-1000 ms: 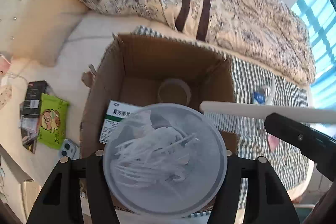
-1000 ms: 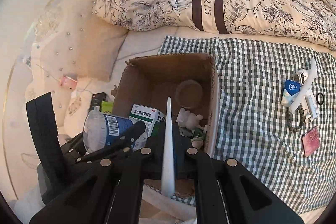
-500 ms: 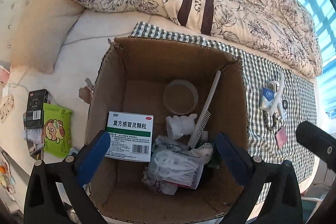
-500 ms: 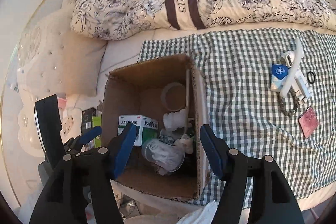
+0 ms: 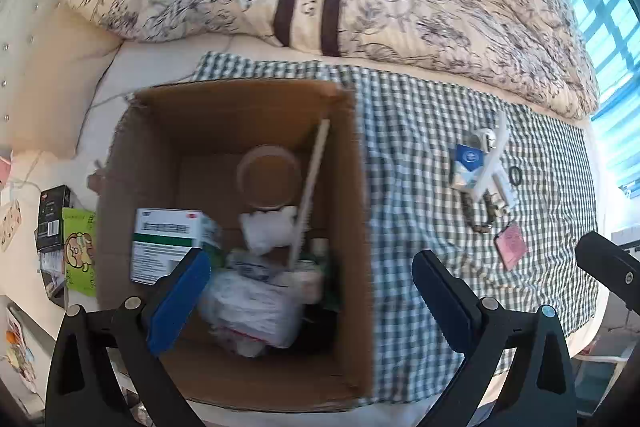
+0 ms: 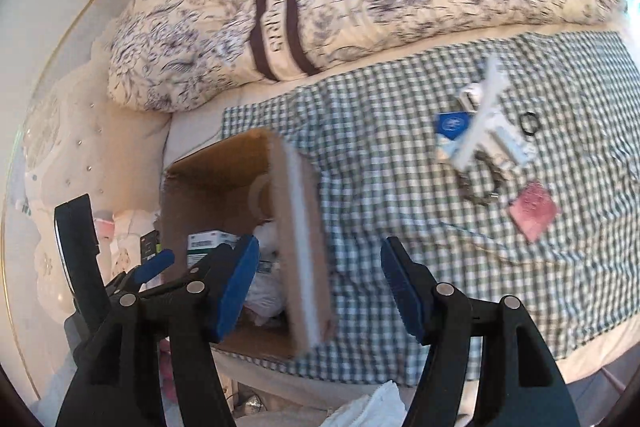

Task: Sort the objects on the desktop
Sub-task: 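Move both grippers back over the remaining items on the cloth, then grasp the pink rose card with the right gripper while the left grasps the white tube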

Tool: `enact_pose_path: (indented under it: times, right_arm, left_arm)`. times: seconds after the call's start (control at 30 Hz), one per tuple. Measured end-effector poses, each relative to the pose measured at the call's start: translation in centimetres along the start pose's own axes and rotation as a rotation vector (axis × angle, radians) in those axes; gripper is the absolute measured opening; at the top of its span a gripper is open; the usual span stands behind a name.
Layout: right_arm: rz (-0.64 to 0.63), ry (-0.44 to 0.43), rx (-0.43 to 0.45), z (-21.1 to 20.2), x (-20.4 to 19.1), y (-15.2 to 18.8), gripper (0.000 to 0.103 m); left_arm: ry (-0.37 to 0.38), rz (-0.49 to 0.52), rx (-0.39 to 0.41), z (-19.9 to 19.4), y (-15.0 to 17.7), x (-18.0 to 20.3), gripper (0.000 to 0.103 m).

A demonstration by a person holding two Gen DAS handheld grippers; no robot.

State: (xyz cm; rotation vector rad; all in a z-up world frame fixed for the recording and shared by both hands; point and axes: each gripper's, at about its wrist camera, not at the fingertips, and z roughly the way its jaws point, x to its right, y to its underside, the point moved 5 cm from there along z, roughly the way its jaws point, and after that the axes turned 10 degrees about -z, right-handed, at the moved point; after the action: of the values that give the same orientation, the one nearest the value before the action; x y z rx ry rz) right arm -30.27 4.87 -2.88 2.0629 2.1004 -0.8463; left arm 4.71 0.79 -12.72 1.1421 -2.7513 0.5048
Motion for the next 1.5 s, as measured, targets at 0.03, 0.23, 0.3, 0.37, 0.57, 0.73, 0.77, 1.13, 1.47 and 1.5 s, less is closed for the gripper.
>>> enact_pose_path:
  times: [0.03, 0.23, 0.3, 0.37, 0.57, 0.73, 0.77, 1.13, 1.47, 1.5]
  right_arm:
    - [0.006, 0.004, 0.001, -0.4, 1.0, 0.1, 0.064]
    - [0.047, 0.037, 0.006, -3.3, 7.9, 0.4, 0.064]
    - [0.065, 0.062, 0.001, -4.0, 10.9, 0.5, 0.069]
    - [0.107, 0.074, -0.011, -4.6, 14.3, 0.7, 0.071]
    - [0.156, 0.097, -0.036, -5.3, 22.4, 0.5, 0.071]
    - [0.135, 0.121, -0.047, -5.1, 26.2, -0.3, 0.071]
    - [0.123, 0.129, -0.05, -4.9, 26.6, -0.6, 0.071]
    - [-0.02, 0.129, -0.081, -0.3, 27.2, -0.8, 0.071]
    - [-0.222, 0.137, -0.225, 7.2, 25.5, 2.3, 0.071]
    - [-0.242, 0.141, -0.236, 7.9, 25.4, 2.4, 0.071]
  left_arm:
    - [0.0, 0.003, 0.0, 0.0, 0.2, 1.0, 0.103]
    - [-0.004, 0.009, 0.008, 0.2, 1.6, 6.8, 0.103]
    - [-0.011, 0.006, 0.002, 0.8, 2.2, 8.9, 0.103]
    - [-0.023, 0.01, 0.001, 1.3, 2.8, 10.4, 0.103]
    - [-0.05, -0.005, -0.014, 3.3, 4.5, 14.8, 0.103]
    - [-0.052, 0.002, -0.011, 4.8, 5.2, 17.7, 0.103]
    - [-0.057, 0.012, -0.009, 5.1, 5.3, 18.3, 0.103]
    - [-0.061, 0.141, 0.015, 8.9, 5.2, 21.7, 0.103]
    - [0.0, 0.186, -0.001, 13.5, 4.2, 21.8, 0.103]
    - [-0.002, 0.188, -0.005, 13.9, 4.1, 21.8, 0.103]
